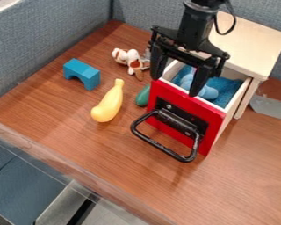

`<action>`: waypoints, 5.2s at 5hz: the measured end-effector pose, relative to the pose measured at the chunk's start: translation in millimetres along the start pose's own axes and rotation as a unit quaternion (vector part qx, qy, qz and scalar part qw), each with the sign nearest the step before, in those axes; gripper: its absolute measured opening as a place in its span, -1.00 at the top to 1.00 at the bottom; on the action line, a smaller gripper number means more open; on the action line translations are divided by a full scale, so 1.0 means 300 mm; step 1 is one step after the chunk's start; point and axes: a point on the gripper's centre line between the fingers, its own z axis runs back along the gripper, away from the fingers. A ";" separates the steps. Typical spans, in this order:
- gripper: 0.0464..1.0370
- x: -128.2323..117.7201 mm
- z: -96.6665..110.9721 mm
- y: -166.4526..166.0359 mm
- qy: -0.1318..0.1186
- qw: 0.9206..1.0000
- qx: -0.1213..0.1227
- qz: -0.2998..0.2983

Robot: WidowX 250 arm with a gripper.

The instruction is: Removed the blue object from the drawer and put it on the lower left side of the table

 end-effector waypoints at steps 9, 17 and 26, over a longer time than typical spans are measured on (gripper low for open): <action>-0.93 0.095 -0.061 -0.056 -0.006 1.000 -0.002 0.021; 0.63 0.127 -0.030 -0.063 -0.032 0.999 -0.007 0.004; 0.66 -0.087 0.078 0.497 -0.005 0.965 0.051 0.258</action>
